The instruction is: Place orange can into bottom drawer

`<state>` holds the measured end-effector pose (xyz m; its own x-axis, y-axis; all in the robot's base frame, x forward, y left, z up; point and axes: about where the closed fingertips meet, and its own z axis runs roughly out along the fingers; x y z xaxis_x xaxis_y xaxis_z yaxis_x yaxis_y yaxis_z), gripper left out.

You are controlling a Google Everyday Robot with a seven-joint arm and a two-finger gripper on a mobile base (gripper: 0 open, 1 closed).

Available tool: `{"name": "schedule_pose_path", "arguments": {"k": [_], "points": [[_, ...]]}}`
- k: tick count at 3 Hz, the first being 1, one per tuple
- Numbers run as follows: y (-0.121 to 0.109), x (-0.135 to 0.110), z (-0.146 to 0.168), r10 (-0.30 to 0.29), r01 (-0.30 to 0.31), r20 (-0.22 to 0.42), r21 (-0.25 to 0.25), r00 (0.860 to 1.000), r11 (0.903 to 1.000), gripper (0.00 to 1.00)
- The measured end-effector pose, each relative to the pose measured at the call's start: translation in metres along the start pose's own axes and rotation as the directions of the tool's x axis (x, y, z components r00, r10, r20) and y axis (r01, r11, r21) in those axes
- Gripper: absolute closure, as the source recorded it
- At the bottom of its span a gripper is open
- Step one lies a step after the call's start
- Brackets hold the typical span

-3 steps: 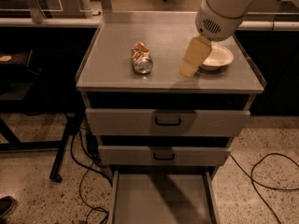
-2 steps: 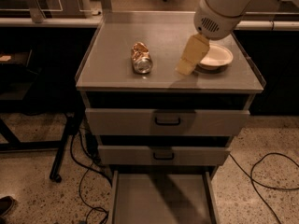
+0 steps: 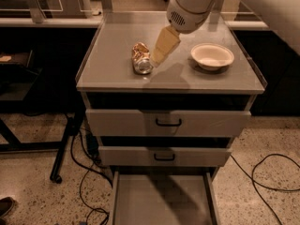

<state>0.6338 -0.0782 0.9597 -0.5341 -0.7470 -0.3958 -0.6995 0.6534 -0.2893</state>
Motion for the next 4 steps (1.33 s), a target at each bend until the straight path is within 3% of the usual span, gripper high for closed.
{"name": "schedule_pose_path", "arguments": {"k": [2,3,4], "points": [[0.009,-0.011,0.009,0.017,-0.017,0.035,0.017,0.999,0.9997,0.0],[0.009,-0.035,0.033,0.056,-0.057,0.048,0.035,0.997,0.9978,0.0],[-0.004,-0.063,0.062,0.093,-0.094,0.043,0.003,0.995,0.9956,0.0]]}}
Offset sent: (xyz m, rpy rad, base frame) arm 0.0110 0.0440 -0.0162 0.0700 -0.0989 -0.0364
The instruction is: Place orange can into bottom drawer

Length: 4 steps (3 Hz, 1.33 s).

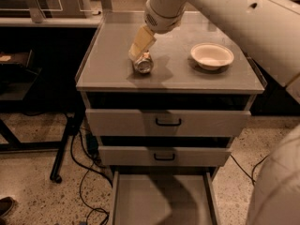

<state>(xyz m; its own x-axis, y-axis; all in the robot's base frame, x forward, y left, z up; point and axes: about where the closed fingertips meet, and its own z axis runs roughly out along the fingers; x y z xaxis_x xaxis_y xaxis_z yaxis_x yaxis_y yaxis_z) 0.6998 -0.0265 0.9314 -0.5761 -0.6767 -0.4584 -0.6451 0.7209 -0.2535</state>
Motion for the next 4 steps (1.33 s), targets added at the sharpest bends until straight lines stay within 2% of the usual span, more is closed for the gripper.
{"name": "schedule_pose_path", "arguments": {"k": [1,2,3,4], "points": [[-0.001,-0.002,-0.001,0.003,-0.003,0.005,-0.001,1.0,1.0,0.0],[0.026,-0.005,0.016,0.012,-0.013,-0.007,-0.083,1.0,0.9965,0.0],[0.055,-0.016,0.045,0.005,-0.014,-0.049,-0.192,0.999,0.9813,0.0],[0.068,-0.03,0.062,0.001,-0.021,-0.078,-0.264,0.997,0.9643,0.0]]}}
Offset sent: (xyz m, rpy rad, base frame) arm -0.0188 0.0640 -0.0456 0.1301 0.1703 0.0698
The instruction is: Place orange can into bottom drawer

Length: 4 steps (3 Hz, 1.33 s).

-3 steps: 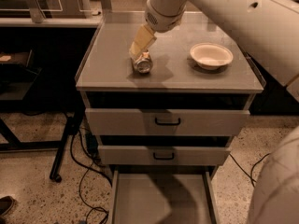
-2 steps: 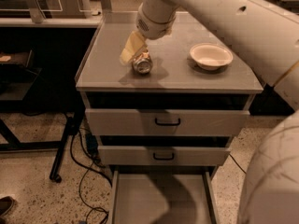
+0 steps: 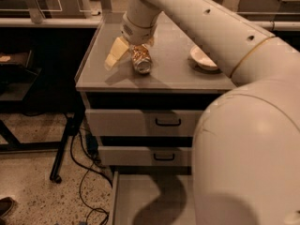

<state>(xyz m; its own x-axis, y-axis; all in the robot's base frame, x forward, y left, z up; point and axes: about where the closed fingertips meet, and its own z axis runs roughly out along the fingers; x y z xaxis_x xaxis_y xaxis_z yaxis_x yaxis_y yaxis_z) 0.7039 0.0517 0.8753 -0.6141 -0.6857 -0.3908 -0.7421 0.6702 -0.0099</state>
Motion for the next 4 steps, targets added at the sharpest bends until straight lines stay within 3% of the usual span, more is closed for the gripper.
{"name": "schedule_pose_path", "arguments": {"k": [1,3,4], "points": [[0.0,-0.002,0.002,0.002,-0.002,0.0,-0.007,1.0,1.0,0.0],[-0.004,-0.001,-0.017,-0.021,0.018,0.078,0.044,0.997,0.9989,0.0],[-0.005,-0.001,-0.019,-0.022,0.018,0.086,0.048,0.996,0.9987,0.0]]}}
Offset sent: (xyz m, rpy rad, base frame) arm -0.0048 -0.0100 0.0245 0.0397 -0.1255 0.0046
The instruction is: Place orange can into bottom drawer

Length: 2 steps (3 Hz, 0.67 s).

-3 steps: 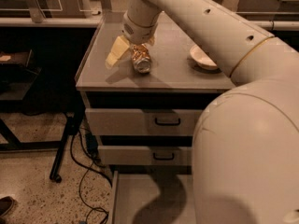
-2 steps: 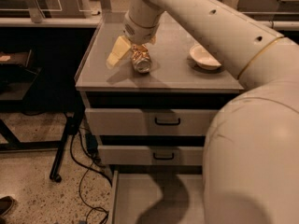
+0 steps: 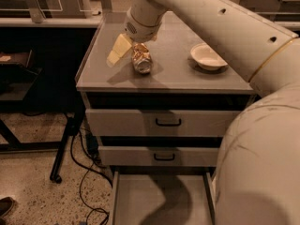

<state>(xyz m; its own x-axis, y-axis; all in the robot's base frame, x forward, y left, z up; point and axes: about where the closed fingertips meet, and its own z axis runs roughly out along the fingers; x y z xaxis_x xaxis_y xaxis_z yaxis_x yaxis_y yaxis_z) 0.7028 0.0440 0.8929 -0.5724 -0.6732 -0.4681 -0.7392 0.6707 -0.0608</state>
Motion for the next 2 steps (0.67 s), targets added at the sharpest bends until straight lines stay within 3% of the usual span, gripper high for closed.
{"name": "schedule_pose_path", "arguments": {"k": [1,2], "points": [[0.0,0.003,0.008,0.031,-0.031,0.0,-0.017,1.0,0.9994,0.0],[-0.004,0.0,0.025,0.101,-0.102,-0.025,-0.037,0.995,0.9941,0.0]]}}
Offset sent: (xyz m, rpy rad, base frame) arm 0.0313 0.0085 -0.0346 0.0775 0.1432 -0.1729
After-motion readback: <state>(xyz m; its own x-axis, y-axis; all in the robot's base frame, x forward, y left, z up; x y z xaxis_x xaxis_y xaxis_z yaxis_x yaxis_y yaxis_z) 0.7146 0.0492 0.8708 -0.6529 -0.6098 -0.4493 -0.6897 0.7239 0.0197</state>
